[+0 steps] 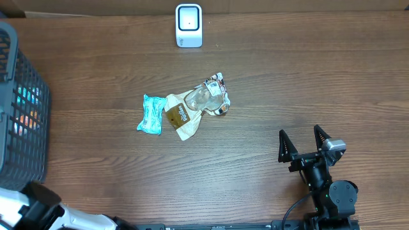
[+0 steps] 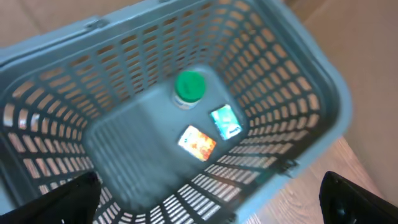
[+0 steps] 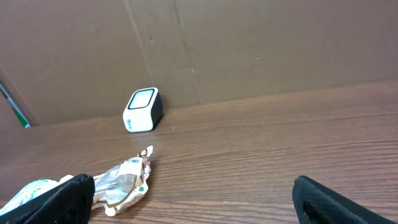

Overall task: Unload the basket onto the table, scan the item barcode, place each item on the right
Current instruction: 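Reach into the basket and grasp the orange packet with the left gripper, then carry the orange packet to the scanner and release it on the table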

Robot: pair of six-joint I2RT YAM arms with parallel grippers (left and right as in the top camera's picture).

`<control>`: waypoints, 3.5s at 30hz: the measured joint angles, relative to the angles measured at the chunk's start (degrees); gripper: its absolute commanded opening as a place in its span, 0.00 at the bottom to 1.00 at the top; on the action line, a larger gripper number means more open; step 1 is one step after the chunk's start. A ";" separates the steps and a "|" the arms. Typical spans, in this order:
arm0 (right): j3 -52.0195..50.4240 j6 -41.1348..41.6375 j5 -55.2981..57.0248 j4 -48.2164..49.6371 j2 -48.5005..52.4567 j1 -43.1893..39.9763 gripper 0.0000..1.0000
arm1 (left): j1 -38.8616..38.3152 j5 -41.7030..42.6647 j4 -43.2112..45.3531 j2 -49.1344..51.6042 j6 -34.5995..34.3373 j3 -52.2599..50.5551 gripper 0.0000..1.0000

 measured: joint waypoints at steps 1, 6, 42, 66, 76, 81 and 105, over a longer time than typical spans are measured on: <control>0.00 0.02 0.00 0.00 0.00 0.00 1.00 | 1.31 0.68 -0.33 0.98 -0.17 -0.17 1.00; 0.00 0.00 0.02 0.00 0.00 0.00 1.00 | 4.50 3.61 -1.14 10.27 0.83 -1.07 1.00; 0.00 0.02 0.00 0.00 0.00 0.00 1.00 | -5.75 3.56 6.93 27.96 12.66 -11.82 0.93; 0.00 0.02 0.02 0.00 0.00 0.00 1.00 | -11.67 -2.12 23.30 27.39 12.20 -34.56 0.04; 0.00 0.00 0.00 0.02 0.00 0.00 1.00 | -11.63 -1.33 17.99 27.17 11.56 -27.19 0.04; 0.00 0.02 0.00 0.00 0.00 0.00 1.00 | -11.63 0.26 15.08 22.36 10.05 -16.28 0.04; 0.00 0.00 0.00 0.02 0.00 0.00 1.00 | -49.33 11.78 2.27 -3.91 10.75 -15.74 0.04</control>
